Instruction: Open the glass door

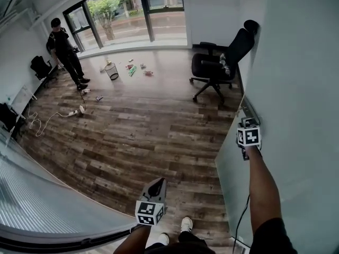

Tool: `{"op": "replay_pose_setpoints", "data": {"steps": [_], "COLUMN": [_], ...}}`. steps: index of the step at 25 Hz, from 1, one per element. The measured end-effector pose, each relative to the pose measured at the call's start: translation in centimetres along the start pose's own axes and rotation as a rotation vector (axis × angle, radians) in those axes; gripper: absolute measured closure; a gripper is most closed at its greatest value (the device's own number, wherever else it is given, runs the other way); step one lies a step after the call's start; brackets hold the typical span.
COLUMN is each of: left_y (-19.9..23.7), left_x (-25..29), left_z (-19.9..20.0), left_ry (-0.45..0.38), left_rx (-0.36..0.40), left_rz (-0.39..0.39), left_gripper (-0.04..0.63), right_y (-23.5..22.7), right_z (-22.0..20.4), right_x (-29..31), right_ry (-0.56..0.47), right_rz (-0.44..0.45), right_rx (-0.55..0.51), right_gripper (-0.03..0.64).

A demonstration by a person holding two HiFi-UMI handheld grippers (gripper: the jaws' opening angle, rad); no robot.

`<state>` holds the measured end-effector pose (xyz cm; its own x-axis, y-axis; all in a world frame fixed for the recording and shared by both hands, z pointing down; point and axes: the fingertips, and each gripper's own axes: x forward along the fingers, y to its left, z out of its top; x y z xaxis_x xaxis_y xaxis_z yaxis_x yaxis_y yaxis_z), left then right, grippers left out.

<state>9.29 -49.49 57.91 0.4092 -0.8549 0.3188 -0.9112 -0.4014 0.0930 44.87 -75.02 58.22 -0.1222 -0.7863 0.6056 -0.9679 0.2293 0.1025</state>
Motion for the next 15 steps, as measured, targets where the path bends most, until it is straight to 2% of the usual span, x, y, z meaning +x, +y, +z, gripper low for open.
{"op": "replay_pose_setpoints", "data": {"steps": [10,12,15], "left_y": [0.3,0.1,0.3], "left_x": [2.3,2.3,2.1], "left_z": [0.4,0.6,1.1], "left_ry": [-0.006,-0.008,-0.015], "left_rx": [0.002,0.013,0.011], "left_rz": [-0.028,-0.032,-0.029], "left_gripper": [0.597,0.597,0.597], "right_y": [-4.1,-4.1,-4.0], "right_z": [-0.4,-0.5,-0.6], "right_x": [0.6,0.5,-0.2], "right_ry": [0.024,0.051,0.133], "right_rz": [-0.045,-0.032,-0.047], "right_rx": [0.024,0.016,-0.052], "right_gripper": [0.603,0.603,0.601]}}
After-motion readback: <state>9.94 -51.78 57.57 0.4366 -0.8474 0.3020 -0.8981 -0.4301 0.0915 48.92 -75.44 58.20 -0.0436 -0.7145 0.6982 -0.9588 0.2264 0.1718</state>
